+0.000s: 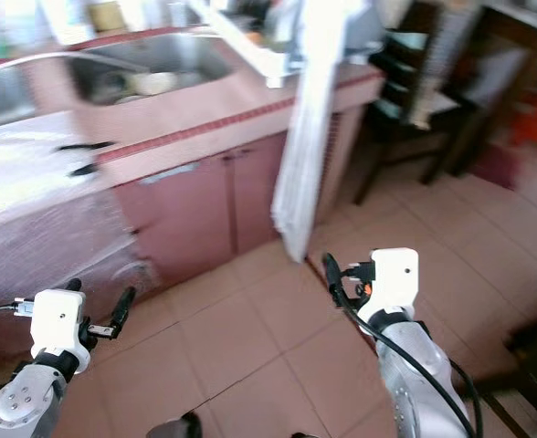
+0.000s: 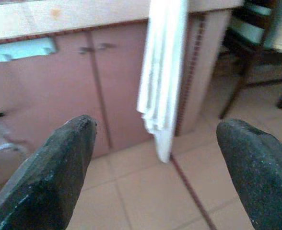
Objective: Kitchen organization
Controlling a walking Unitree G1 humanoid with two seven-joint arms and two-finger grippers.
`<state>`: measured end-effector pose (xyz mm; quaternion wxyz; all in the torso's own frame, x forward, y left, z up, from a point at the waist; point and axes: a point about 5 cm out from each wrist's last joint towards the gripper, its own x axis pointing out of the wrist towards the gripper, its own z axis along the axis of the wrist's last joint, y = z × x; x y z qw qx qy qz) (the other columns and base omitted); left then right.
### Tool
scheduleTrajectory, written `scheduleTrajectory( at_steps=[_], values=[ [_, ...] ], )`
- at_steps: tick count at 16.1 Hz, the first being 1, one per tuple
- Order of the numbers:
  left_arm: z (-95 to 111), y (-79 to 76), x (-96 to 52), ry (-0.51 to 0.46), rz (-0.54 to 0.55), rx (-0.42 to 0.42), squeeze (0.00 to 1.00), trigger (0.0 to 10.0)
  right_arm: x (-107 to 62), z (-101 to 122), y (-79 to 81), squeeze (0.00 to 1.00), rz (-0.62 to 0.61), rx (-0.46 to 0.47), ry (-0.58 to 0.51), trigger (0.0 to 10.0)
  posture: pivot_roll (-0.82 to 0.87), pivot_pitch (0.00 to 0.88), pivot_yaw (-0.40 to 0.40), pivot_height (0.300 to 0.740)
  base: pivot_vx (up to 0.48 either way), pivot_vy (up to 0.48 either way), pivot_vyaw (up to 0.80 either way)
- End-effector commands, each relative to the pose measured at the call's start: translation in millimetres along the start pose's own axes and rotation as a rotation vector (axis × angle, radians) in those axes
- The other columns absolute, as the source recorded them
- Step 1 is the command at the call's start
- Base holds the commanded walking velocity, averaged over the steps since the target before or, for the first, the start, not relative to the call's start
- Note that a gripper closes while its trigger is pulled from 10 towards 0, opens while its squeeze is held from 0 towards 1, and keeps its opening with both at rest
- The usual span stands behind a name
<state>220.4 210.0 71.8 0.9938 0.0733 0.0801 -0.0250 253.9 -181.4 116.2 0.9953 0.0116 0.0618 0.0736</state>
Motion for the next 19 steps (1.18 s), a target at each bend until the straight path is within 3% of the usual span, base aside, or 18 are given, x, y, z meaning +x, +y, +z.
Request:
scheduleTrajectory(
  at_steps=[1, 19],
  values=[
    [5.0, -3.1, 1.2, -0.009, -0.005, 0.013, 0.0, 10.0, -0.6, 1.4, -0.2, 0.0, 0.003, -0.006, 0.003, 10.0, -0.02, 0.161, -0.034, 0.74, 0.0, 0.0, 0.8],
    [15.2, 1.1, 14.3, 0.025, 0.051, 0.016, 0.0, 10.0, 4.2, 9.7, -4.0, 0.0, -0.055, 0.013, -0.023, 10.0, -0.03, 0.18, -0.004, 0.74, 0.0, 0.0, 0.8]
  ],
)
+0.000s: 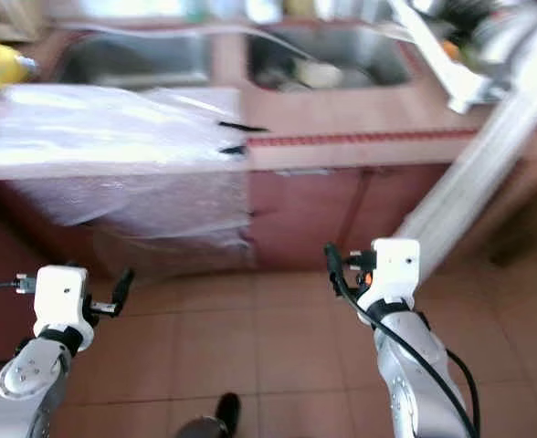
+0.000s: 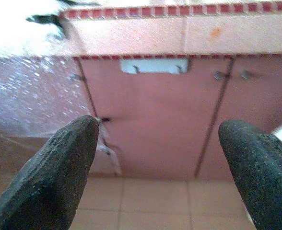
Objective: Kitchen organization
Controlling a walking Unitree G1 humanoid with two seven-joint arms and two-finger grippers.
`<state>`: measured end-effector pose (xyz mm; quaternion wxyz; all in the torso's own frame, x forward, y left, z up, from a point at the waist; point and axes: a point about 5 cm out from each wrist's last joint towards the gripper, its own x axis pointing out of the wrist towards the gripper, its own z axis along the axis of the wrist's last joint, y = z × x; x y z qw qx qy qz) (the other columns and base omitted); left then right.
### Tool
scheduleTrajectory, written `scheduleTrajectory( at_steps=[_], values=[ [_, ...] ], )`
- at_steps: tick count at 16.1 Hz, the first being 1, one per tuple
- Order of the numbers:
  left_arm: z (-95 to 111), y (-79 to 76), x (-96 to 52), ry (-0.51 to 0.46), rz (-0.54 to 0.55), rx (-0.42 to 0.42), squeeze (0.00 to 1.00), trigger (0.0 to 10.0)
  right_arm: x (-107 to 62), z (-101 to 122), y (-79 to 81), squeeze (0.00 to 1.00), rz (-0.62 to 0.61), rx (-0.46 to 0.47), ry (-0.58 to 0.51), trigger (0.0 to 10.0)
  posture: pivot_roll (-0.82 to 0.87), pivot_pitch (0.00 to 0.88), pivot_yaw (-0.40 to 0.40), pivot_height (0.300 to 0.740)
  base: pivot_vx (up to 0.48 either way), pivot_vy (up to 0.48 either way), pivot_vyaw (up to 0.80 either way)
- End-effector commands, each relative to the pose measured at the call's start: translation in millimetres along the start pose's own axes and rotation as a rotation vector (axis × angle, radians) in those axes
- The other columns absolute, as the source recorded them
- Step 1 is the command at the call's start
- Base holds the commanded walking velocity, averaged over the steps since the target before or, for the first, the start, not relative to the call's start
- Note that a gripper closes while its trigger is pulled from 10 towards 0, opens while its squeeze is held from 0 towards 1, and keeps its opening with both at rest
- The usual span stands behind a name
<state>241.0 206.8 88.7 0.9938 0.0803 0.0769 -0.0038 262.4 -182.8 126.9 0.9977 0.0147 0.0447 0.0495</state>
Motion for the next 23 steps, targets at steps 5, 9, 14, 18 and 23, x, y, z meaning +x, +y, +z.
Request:
scheduleTrajectory(
  at_steps=[5, 9, 14, 18, 23],
  values=[
    [-4.3, 2.4, -2.6, 0.043, 0.006, -0.018, 0.0, 10.0, -0.4, -0.8, -2.6, 0.0, -0.026, 0.041, -0.005, 10.0, -0.02, 0.174, -0.008, 0.74, 0.0, 0.0, 0.64],
    [-2.8, -1.3, 1.9, 0.053, -0.008, -0.051, 0.0, 10.0, 1.7, 0.9, -6.2, 0.0, -0.019, 0.021, -0.008, 10.0, -0.02, 0.158, -0.009, 0.74, 0.0, 0.0, 0.0],
    [-7.2, 2.7, 7.4, 0.102, 0.025, -0.142, 0.0, 10.0, 4.9, 2.5, -8.0, 0.0, -0.039, 0.019, -0.013, 10.0, -0.02, 0.147, -0.01, 0.74, 0.0, 0.049, 0.0],
    [-8.5, 4.6, 8.9, 0.126, 0.045, -0.191, 0.0, 10.0, 5.4, 1.6, -5.4, 0.0, -0.037, 0.02, -0.015, 10.0, -0.02, 0.147, -0.011, 0.74, 0.0, 0.327, 0.0],
    [-8.4, 6.9, 10.5, 0.132, 0.054, -0.195, 0.0, 10.0, 6.9, 3.2, -7.6, 0.0, -0.052, 0.018, -0.019, 10.0, -0.02, 0.155, -0.014, 0.74, 0.0, 0.356, 0.0]
  ],
)
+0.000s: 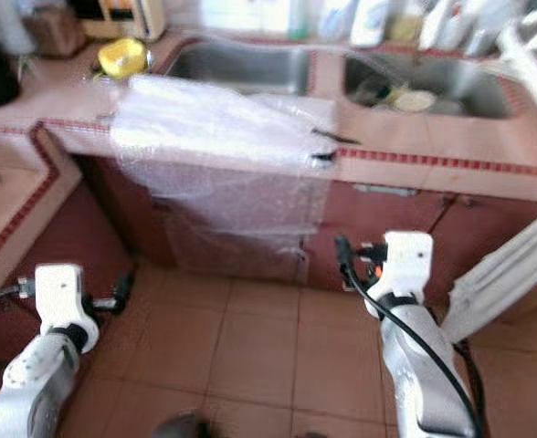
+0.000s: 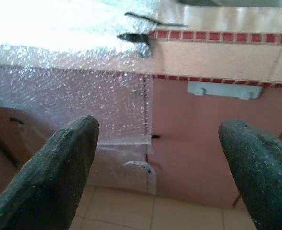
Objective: Kitchen organization
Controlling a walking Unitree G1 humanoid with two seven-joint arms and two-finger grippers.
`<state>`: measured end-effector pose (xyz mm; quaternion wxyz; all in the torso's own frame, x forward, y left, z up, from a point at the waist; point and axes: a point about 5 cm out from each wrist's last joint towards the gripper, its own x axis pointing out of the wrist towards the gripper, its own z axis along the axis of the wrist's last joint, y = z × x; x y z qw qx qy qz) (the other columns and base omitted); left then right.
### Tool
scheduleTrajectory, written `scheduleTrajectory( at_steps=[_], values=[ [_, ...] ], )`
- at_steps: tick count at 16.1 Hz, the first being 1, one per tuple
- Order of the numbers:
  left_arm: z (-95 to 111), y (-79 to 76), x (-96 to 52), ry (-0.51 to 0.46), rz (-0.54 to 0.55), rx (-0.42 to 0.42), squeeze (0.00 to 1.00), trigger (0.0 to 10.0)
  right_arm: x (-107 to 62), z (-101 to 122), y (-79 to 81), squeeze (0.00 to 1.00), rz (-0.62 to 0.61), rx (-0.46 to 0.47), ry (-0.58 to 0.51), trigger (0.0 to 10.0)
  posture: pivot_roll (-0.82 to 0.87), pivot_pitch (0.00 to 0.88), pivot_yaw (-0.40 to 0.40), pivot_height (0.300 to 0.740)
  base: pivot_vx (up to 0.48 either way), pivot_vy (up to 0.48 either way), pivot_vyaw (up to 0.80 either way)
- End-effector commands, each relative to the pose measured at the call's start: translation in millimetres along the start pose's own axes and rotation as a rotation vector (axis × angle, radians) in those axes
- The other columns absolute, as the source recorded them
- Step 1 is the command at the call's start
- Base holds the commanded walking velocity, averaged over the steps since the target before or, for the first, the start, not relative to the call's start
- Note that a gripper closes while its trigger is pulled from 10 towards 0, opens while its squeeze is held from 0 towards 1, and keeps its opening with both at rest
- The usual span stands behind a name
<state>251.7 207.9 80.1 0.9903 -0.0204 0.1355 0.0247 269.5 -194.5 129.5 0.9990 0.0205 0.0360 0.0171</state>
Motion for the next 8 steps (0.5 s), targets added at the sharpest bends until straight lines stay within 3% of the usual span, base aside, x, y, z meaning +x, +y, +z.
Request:
scheduleTrajectory(
  at_steps=[1, 6, 8],
  values=[
    [0.6, 7.3, -0.4, 0.01, 0.027, -0.001, 0.0, 10.0, 1.2, -0.1, 4.6, 0.0, 0.007, 0.004, -0.001, 10.0, -0.02, 0.155, -0.014, 0.74, 0.0, 0.36, 0.0],
    [2.3, 6.6, 1.8, 0.005, 0.026, 0.004, 0.0, 10.0, 2.1, 0.7, 3.0, 0.0, -0.009, 0.003, -0.008, 10.0, -0.03, 0.156, -0.008, 0.74, 0.0, 0.341, 0.0],
    [5.8, 6.9, 3.3, -0.015, 0.023, 0.012, 0.0, 10.0, 2.7, 0.2, 4.3, 0.0, -0.015, 0.014, -0.007, 10.0, -0.03, 0.155, -0.008, 0.74, 0.0, 0.0, 0.0]
  ],
)
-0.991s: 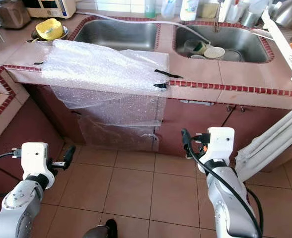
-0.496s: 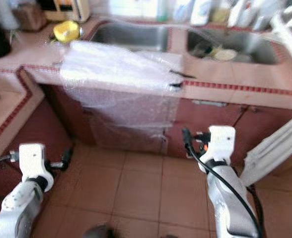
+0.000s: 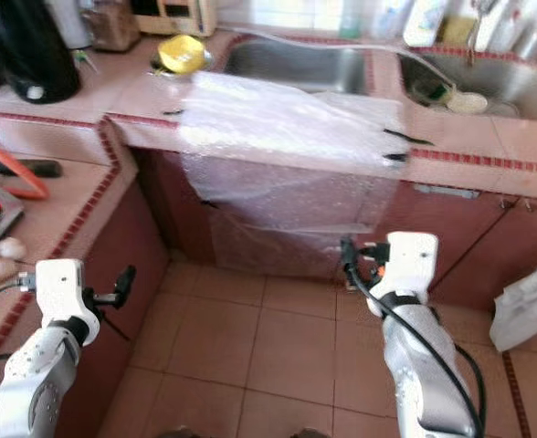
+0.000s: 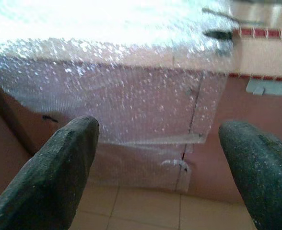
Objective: Kitchen organization
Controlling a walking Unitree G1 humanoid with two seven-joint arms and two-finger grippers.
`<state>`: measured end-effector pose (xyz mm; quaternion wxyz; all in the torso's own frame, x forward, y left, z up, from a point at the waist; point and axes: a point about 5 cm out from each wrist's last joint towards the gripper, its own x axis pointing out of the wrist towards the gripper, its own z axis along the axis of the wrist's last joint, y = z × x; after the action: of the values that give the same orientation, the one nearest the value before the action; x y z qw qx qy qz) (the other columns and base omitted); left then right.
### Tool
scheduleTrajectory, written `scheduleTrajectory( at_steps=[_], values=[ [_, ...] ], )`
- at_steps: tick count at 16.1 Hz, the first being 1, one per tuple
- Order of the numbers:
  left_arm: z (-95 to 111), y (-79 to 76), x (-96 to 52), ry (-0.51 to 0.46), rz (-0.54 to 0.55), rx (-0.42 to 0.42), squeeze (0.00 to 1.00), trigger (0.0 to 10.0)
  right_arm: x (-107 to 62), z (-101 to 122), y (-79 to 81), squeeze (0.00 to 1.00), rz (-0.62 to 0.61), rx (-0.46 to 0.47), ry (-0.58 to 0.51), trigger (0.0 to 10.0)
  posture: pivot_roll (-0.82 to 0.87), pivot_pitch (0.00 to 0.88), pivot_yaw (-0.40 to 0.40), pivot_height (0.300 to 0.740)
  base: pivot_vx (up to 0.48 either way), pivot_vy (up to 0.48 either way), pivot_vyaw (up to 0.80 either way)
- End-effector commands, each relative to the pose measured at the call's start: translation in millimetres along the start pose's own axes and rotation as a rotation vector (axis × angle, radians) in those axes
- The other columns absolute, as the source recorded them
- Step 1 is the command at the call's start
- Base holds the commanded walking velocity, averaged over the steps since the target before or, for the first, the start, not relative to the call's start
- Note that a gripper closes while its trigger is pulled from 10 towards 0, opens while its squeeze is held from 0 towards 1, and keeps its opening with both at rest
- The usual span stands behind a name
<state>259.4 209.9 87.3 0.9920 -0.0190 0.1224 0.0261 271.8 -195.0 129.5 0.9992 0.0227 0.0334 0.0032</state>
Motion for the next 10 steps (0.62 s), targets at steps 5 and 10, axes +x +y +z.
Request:
scheduleTrajectory(
  at_steps=[5, 10],
  values=[
    [20.0, -10.1, 6.3, -0.098, -0.074, -0.032, 0.0, 10.0, 2.7, -0.7, 4.4, 0.0, 0.003, 0.027, 0.012, 10.0, -0.04, 0.149, -0.01, 0.74, 0.0, 0.0, -0.45],
    [23.4, -18.2, 5.9, -0.108, -0.101, -0.075, 0.0, 10.0, 4.2, 0.6, 4.3, 0.0, 0.001, 0.015, 0.008, 10.0, -0.04, 0.15, -0.01, 0.74, 0.0, 0.0, -0.8]
  ],
)
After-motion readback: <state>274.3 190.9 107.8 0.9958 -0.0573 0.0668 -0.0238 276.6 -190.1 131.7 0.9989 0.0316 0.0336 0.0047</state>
